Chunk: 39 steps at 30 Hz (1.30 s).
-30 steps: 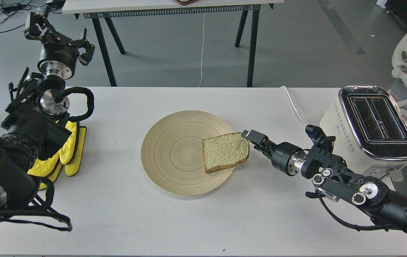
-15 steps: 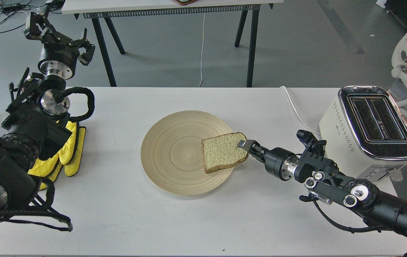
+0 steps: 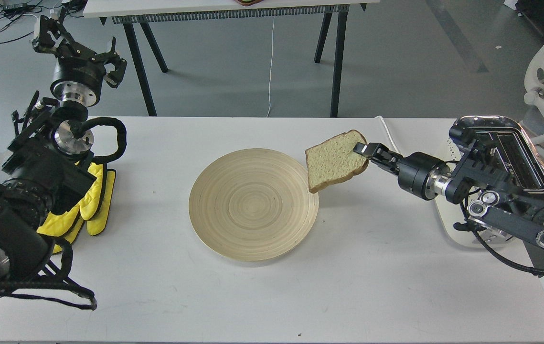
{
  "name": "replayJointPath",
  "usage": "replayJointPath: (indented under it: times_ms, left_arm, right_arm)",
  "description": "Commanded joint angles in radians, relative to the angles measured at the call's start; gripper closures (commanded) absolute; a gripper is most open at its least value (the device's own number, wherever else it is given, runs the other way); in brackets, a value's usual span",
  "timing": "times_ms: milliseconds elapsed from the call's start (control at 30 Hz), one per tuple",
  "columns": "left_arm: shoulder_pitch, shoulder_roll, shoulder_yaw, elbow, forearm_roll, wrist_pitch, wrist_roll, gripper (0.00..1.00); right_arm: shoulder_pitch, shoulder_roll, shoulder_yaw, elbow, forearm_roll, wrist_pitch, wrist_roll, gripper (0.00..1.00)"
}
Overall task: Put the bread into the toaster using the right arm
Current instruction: 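Grasp the bread slice edge with the right gripper and lift it, then carry the bread above the toaster slot with the right gripper, then lower the bread into the toaster slot and release it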
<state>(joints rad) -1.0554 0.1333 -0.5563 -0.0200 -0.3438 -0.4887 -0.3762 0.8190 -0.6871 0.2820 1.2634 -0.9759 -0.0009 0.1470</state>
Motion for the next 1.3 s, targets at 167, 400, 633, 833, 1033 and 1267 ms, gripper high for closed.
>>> replayJointPath:
  times_ms: [167,400,633,833,1033,1267]
  left_arm:
    - [0.0,0.0,-0.001,0.0,0.0,0.0,0.0,0.0]
    - [0.0,-0.001,0.001,0.0,0.0,0.0,0.0,0.0]
    - [0.0,-0.004,-0.001,0.0,0.0,0.0,0.0,0.0]
    - [0.0,-0.004,-0.001,0.0,0.0,0.0,0.0,0.0]
    - [0.0,-0.001,0.001,0.0,0.0,0.0,0.0,0.0]
    - [0.0,-0.004,0.001,0.0,0.0,0.0,0.0,0.0]
  right_arm:
    - [0.199,-0.504,-0.006,0.188,-0.11,0.156,-0.03,0.98]
    - [0.232,-0.704,-0.006,0.228,-0.286,0.239,-0.033,0.98]
    - [0.216,-0.709,-0.061,0.222,-0.353,0.237,-0.035,0.98]
    - [0.212,-0.695,-0.098,0.208,-0.354,0.236,-0.055,0.97]
    - [0.206,-0.669,-0.127,0.188,-0.353,0.202,-0.056,0.97]
    - [0.193,-0.62,-0.144,0.139,-0.349,0.145,-0.056,0.97]
